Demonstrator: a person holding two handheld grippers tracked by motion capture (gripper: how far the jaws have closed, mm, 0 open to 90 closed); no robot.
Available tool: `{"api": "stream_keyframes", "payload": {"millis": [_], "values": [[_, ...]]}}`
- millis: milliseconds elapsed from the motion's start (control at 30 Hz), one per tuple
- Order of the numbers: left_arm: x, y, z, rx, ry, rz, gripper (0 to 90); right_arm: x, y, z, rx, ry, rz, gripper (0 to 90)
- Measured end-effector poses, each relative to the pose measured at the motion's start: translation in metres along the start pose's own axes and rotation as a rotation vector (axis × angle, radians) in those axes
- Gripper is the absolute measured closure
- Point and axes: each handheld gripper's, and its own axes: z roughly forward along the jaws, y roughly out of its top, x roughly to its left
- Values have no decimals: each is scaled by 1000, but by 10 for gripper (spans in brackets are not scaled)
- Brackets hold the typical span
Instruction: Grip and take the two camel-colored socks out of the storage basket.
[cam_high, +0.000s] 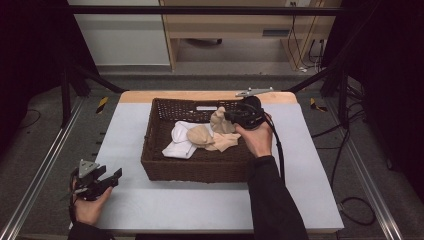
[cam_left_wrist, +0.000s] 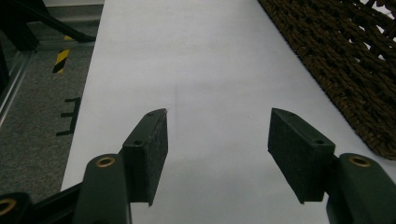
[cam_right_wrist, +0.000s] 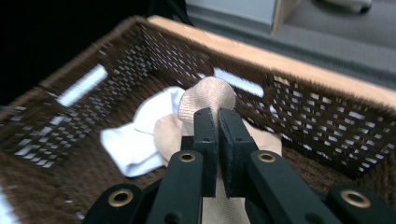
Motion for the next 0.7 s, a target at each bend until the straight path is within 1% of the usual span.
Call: {"api": "stream_keyframes", "payload": {"millis": [133,167,200,233,367,400,433,600,700], "values": [[0,0,0,1,0,1,377,11,5,-21,-27,24,-28,867],[0,0,0,1,-1,2,377,16,6,-31,-45,47,-43,868],[0,0,0,3,1,3,377,19,7,-35,-51,57,-52,868],[0,0,0,4,1,4,377,19,7,-35,-51,57,-52,868],[0,0,0,2,1,0,377,32,7,-52,-78,100,-73,868],[0,0,0,2,2,0,378,38,7,-58,-84,117,-83,868],[0,0,0,2,2,0,378,38,7,-58,-84,117,-83,868],[0,0,0,2,2,1,377,58,5,-76,-101,164,-136,869],[0,0,-1,0,1,1,377,70,2,-86,-108,198,-151,869]]}}
